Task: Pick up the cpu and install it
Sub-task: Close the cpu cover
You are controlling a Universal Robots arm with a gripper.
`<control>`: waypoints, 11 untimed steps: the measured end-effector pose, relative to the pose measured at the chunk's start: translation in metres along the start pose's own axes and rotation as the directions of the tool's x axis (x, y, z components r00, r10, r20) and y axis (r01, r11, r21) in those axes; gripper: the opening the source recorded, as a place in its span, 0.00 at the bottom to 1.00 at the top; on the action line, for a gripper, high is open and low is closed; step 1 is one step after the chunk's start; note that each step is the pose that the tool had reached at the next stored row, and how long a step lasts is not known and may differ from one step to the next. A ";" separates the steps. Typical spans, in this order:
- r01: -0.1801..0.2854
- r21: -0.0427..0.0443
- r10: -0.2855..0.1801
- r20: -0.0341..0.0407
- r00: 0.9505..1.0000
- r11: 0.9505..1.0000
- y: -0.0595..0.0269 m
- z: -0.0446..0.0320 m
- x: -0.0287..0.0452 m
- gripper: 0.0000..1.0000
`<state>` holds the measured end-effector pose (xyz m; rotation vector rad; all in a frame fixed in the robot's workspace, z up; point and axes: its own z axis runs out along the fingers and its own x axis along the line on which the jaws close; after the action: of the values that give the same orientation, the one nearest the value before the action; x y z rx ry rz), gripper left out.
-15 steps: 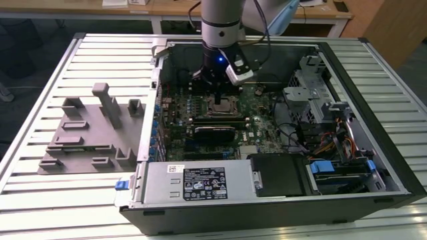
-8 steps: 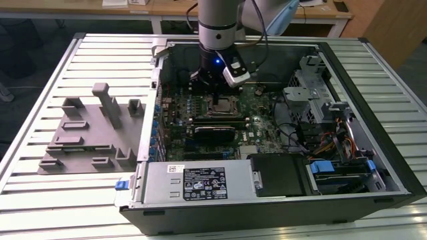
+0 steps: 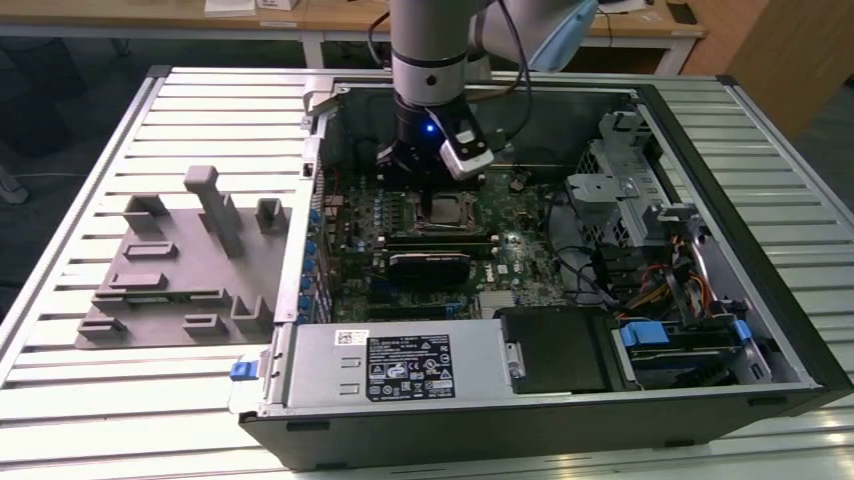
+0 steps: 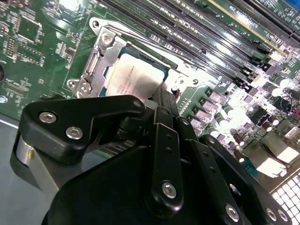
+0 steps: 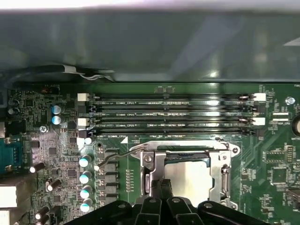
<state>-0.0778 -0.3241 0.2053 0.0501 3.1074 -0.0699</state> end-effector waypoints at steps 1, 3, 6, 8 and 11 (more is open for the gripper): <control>0.000 0.000 0.000 0.000 1.000 1.000 0.0000 0.0010 0.0005 0.11; 0.000 0.000 0.000 0.000 1.000 1.000 0.0001 0.0027 0.0009 0.11; 0.000 0.000 0.000 0.000 1.000 1.000 0.0001 0.0040 0.0012 0.11; 0.000 -0.001 0.000 0.000 1.000 1.000 0.0001 0.0045 0.0017 0.11; 0.000 -0.007 0.000 0.000 1.000 1.000 0.0001 0.0047 0.0027 0.11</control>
<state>-0.0803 -0.3241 0.2005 0.0503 3.1078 -0.0588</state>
